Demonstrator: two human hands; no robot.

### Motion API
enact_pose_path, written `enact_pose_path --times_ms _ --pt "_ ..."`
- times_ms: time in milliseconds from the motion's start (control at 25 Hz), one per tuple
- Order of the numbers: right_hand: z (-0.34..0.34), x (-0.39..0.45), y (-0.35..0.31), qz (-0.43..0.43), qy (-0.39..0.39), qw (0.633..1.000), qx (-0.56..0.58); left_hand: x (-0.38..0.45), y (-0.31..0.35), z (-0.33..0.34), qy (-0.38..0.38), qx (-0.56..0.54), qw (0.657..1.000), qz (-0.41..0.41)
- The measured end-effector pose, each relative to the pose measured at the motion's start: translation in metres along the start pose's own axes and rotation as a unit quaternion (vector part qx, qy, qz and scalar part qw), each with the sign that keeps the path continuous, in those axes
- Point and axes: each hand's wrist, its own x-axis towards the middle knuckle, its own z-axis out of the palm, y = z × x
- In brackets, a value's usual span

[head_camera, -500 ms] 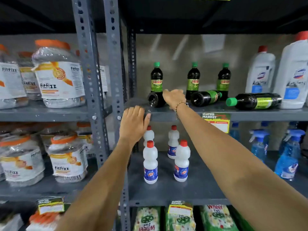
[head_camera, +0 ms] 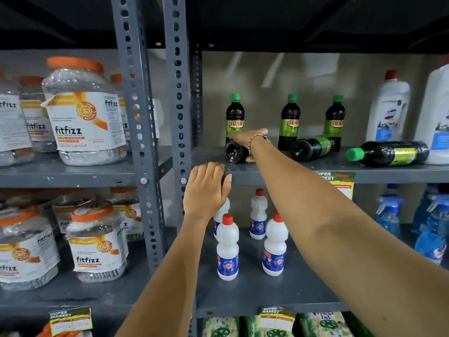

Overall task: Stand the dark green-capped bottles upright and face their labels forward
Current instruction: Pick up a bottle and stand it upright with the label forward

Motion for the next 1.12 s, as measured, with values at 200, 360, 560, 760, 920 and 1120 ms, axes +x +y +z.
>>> enact_pose_path --times_ms 200,360,560,760,920,1120 --pt "-0.006 -0.003 0.023 -0.031 -0.008 0.996 0.084 -0.001 0.000 0.000 0.010 0.015 1.000 0.002" --pt "-0.017 -0.018 0.041 -0.122 -0.010 0.984 0.130 0.000 0.000 -0.002 0.000 0.005 1.000 -0.005" --pt "-0.034 -0.026 0.048 -0.206 -0.068 0.974 0.069 0.001 0.002 -0.003 -0.018 -0.018 1.000 -0.017" --pt "-0.032 -0.022 0.051 -0.232 -0.138 0.962 0.039 0.001 0.003 -0.005 -0.007 -0.017 1.000 -0.019" --pt "-0.036 -0.032 0.051 -0.235 -0.187 0.952 0.066 0.000 0.003 -0.004 -0.018 -0.024 0.999 -0.023" --pt "-0.035 -0.026 0.055 -0.219 -0.188 0.954 0.085 0.000 0.004 -0.004 -0.024 -0.029 0.999 -0.027"
